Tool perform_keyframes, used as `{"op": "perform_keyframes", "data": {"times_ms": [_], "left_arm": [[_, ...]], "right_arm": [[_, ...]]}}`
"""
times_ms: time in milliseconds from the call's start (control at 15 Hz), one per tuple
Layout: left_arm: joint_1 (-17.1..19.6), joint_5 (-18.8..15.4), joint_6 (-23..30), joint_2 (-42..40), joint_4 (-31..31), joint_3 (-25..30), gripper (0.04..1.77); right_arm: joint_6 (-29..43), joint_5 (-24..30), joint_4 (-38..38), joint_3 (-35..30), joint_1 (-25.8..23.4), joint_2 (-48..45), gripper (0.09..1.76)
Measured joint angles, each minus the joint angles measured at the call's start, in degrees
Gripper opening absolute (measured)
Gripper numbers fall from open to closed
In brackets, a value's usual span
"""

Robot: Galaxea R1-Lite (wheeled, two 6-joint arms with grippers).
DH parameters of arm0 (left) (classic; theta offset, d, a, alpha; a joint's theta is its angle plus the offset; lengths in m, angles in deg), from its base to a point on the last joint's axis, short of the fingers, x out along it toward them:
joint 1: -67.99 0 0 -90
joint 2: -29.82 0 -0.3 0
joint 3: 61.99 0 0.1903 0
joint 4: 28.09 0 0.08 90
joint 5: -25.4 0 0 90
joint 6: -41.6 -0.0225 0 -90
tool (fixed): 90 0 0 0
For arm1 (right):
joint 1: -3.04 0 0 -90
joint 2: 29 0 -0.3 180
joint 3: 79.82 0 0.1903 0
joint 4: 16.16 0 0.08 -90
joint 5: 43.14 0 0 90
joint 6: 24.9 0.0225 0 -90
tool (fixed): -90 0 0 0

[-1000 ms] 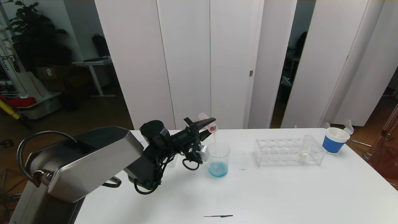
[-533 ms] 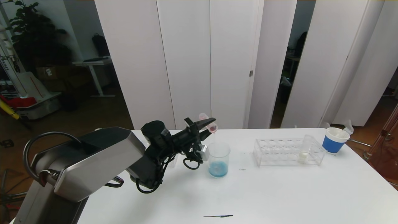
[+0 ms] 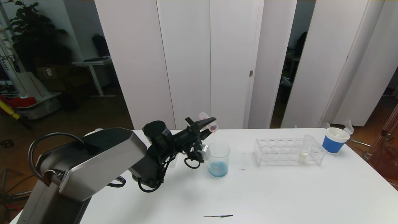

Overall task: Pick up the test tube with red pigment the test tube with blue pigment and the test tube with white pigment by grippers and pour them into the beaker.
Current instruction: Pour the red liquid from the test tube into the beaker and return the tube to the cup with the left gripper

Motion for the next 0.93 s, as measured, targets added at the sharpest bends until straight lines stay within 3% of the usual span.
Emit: {"op": "perform_keyframes", "data": {"times_ms": [933], "left_arm": [[-0.09, 0.3, -1.18, -0.69, -0.02, -0.13, 0.6]], "right_arm": [[-0.02, 0.0, 0.0, 0.0, -0.02, 0.0, 1.75]]}}
